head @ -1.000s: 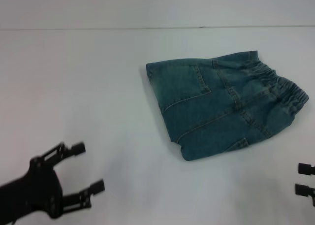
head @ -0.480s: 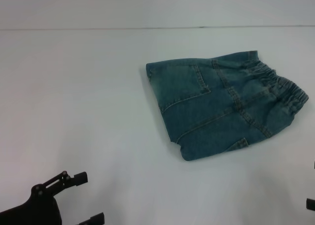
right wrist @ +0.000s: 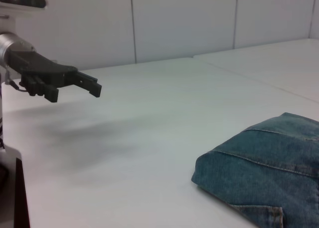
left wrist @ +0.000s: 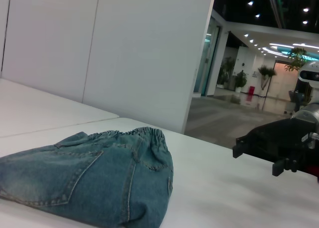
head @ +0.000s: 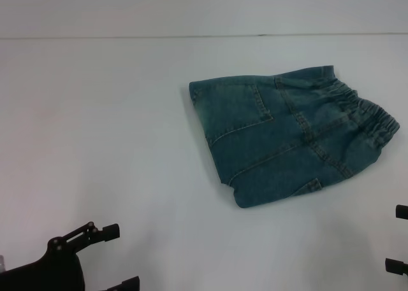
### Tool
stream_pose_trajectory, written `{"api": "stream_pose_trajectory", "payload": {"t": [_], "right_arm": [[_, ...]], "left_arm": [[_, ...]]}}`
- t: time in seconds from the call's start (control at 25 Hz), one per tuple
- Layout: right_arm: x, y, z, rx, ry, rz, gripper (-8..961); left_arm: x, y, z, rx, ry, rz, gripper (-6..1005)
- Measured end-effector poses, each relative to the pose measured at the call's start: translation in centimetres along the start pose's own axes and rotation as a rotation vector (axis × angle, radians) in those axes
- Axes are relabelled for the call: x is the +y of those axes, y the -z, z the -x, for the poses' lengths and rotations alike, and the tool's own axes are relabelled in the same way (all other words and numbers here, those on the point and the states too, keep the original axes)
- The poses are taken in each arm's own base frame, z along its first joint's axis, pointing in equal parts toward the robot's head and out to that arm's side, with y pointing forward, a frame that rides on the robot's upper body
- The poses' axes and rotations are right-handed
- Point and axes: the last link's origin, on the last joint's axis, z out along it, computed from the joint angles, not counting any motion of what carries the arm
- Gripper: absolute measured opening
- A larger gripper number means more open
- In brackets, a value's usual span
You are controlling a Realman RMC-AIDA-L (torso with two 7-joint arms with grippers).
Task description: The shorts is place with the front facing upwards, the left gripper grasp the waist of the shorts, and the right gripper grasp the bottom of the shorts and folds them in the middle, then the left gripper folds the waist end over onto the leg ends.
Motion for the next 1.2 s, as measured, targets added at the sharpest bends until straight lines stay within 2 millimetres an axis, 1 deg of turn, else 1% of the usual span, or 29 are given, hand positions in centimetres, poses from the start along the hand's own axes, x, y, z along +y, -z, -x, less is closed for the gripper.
{"api": "stream_pose_trajectory", "payload": {"t": [0.4, 0.96, 1.08, 1.2], "right_arm": [[-0.9, -1.4, 0.2, 0.033, 0.02, 0.021, 945], [-1.1, -1.8, 0.6, 0.023, 0.036, 0.031, 945], [-1.3, -2.8, 1.2, 0.005, 0.066, 0.053, 945], [-1.5, -4.5, 2.0, -0.002, 0.094, 0.114, 945]], "left_arm": [[-0.4, -0.4, -0.3, -0.023, 0.014, 0.028, 937], [-0.9, -0.6, -0.6, -0.031, 0.011, 0.032, 937], [-1.0, -0.5, -0.6, -0.033, 0.009, 0.025, 937], [-1.1, -0.5, -0.6, -0.035, 0.008, 0.023, 937]]}}
